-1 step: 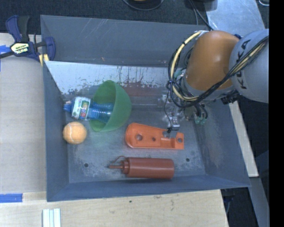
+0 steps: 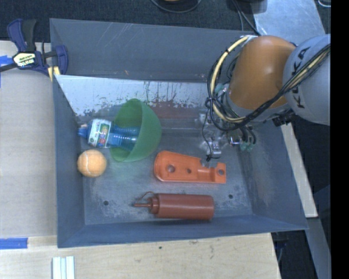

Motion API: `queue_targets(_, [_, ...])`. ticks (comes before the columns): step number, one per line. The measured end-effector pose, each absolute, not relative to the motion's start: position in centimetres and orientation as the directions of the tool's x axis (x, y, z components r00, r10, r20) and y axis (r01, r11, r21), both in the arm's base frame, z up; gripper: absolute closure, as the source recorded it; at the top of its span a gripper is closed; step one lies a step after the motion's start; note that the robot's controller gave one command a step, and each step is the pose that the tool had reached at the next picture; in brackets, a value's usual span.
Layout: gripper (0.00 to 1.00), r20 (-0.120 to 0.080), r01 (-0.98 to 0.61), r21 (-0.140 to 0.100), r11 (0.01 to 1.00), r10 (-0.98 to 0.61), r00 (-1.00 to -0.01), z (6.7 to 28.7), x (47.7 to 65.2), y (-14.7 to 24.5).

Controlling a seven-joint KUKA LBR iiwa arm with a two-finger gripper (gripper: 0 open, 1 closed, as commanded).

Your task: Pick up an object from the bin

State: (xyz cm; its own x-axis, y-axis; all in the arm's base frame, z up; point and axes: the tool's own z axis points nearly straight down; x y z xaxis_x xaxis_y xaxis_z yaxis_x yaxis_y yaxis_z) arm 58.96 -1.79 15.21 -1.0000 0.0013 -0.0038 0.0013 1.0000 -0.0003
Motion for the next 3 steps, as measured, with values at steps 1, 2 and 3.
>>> queue_targets(1, [0.0,0.004,-0.049,0.001,0.999,-0.049,-0.999,7.0,60.0,1.5])
queue_targets(2, [1.0,-0.009,0.115,0.001,0.993,0.115,-0.993,7.2,58.8,1.7])
queue_targets(3, [1.0,-0.009,0.115,0.001,0.993,0.115,-0.993,7.2,58.8,1.7])
